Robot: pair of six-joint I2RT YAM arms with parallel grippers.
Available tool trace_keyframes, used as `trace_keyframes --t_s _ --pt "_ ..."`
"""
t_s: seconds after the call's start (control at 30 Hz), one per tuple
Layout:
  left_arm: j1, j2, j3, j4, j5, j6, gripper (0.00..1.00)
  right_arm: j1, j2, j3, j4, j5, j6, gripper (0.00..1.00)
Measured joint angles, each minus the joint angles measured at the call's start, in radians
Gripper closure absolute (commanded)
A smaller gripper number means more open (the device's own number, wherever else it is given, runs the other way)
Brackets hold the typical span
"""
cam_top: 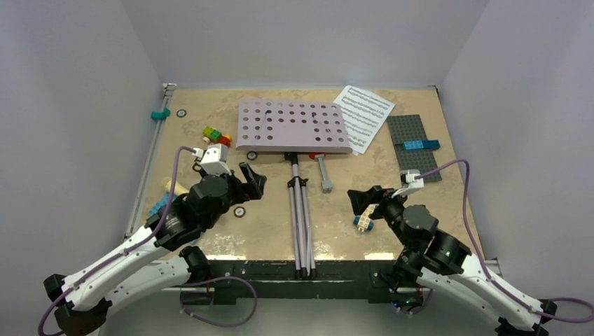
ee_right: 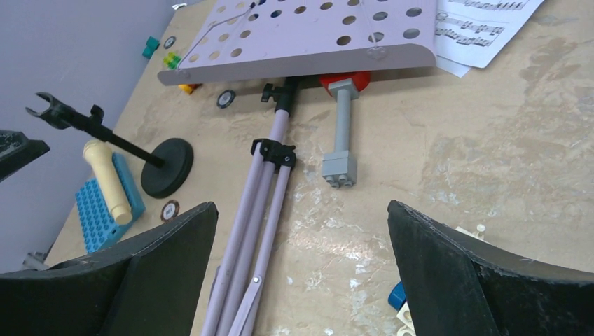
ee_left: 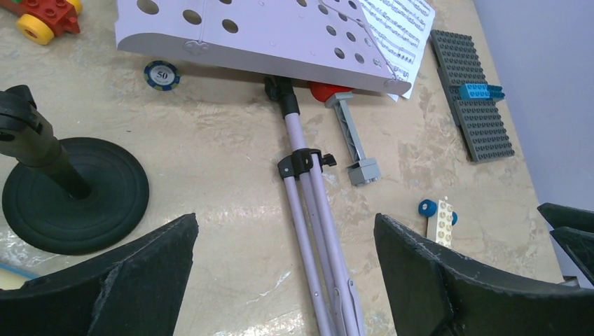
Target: Pack up the instrument practice props
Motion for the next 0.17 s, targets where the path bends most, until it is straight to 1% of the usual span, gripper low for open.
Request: trace_keyframes --t_s 0.17 --pt "0.000 0.001 0.003 -0.025 -0.009 0.009 0.00 0.000 0.014 0.017 -0.005 0.032 0.004 0.02"
